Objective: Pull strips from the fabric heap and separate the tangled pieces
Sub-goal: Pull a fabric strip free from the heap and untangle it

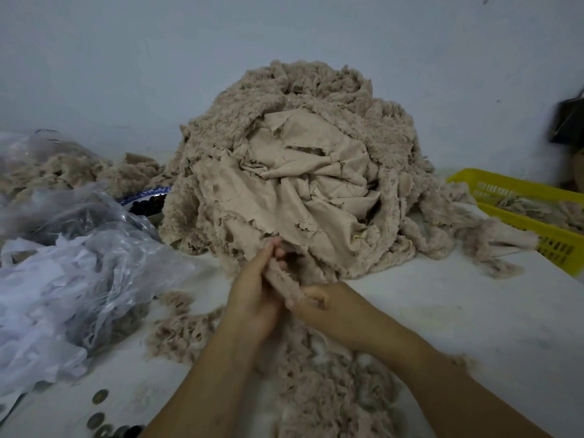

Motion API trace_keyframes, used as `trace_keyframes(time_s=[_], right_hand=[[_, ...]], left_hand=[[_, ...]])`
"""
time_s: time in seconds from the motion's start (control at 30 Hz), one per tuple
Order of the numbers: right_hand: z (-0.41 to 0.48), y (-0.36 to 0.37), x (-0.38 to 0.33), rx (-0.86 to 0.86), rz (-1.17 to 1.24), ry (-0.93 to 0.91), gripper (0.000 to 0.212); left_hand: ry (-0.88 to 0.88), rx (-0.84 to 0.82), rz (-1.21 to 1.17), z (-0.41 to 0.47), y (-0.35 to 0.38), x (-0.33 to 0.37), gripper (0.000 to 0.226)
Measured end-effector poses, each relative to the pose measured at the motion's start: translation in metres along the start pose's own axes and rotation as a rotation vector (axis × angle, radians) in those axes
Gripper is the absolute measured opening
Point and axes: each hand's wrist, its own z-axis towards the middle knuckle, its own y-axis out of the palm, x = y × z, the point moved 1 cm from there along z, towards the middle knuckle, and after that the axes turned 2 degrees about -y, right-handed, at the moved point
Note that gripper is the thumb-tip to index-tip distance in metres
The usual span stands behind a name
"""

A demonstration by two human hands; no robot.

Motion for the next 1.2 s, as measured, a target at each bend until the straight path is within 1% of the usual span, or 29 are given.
trace_keyframes(time_s=[0.07,0.17,0.27,0.4,0.47,0.53,0.6,0.67,0.7,0.73,0.8,0.83,0.87,0.93,0.97,1.03,1.1,1.13,1.2], right_hand=[[-0.001,-0.009,0.004,0.062,0.005,-0.028,0.048],[-0.002,-0.023,0.008,0.291,0.066,-0.008,0.055],[-0.001,-0.028,0.014,0.524,0.08,0.048,0.049],[0.001,-0.029,0.021,0.645,0.164,0.16,0.045],[0.002,-0.031,0.023,0.667,0.216,0.207,0.044],[0.003,-0.03,0.019,0.632,0.131,0.197,0.035],[0.002,-0.025,0.011,0.598,-0.001,0.122,0.007],[0.001,-0.018,0.004,0.577,-0.091,-0.025,0.029],[0.002,-0.014,0.0,0.541,-0.099,-0.074,0.037],[0.003,-0.009,-0.003,0.489,-0.083,-0.089,0.039],[0.007,0.0,-0.003,0.4,-0.036,-0.052,0.028],[0.009,0.001,-0.002,0.413,-0.018,-0.028,0.023],[0.011,-0.002,-0.001,0.455,0.002,0.004,0.025],[0.012,-0.013,0.005,0.577,0.109,0.096,0.031],[0.011,-0.02,0.009,0.635,0.215,0.155,0.035],[0.008,-0.03,0.018,0.703,0.552,0.266,0.038],[0.007,-0.036,0.022,0.728,0.846,0.312,0.036],[0.007,-0.038,0.022,0.74,0.936,0.332,0.034],[0.006,-0.042,0.022,0.761,1.013,0.327,0.032]], left_hand=[[0.012,-0.033,-0.177,0.002,-0.006,0.013,0.022],[0.04,-0.075,-0.336,0.005,-0.013,0.025,0.012],[0.014,-0.087,-0.349,0.007,-0.014,0.022,0.011],[0.028,-0.052,-0.254,0.006,-0.011,0.017,0.017],[0.029,-0.025,-0.155,0.004,-0.007,0.012,0.026],[0.036,-0.041,-0.056,0.003,-0.002,0.004,0.032],[0.051,-0.075,0.001,0.002,0.004,-0.003,0.034],[0.058,-0.115,0.052,-0.002,0.007,-0.006,0.037],[0.053,-0.127,0.083,-0.003,0.009,-0.007,0.039],[0.049,-0.12,0.119,-0.005,0.009,-0.009,0.04],[0.05,-0.068,0.194,-0.008,0.011,-0.016,0.041],[0.057,-0.05,0.229,-0.009,0.012,-0.019,0.041],[0.068,-0.047,0.262,-0.01,0.014,-0.021,0.038],[0.109,-0.056,0.335,-0.012,0.016,-0.021,0.028],[0.126,-0.048,0.366,-0.012,0.015,-0.019,0.028],[0.115,-0.001,0.366,-0.01,0.013,-0.014,0.032],[0.071,0.015,0.279,-0.008,0.01,-0.008,0.03],[0.054,0.019,0.209,-0.007,0.008,-0.005,0.028],[0.038,0.028,0.091,-0.006,0.004,0.0,0.022]])
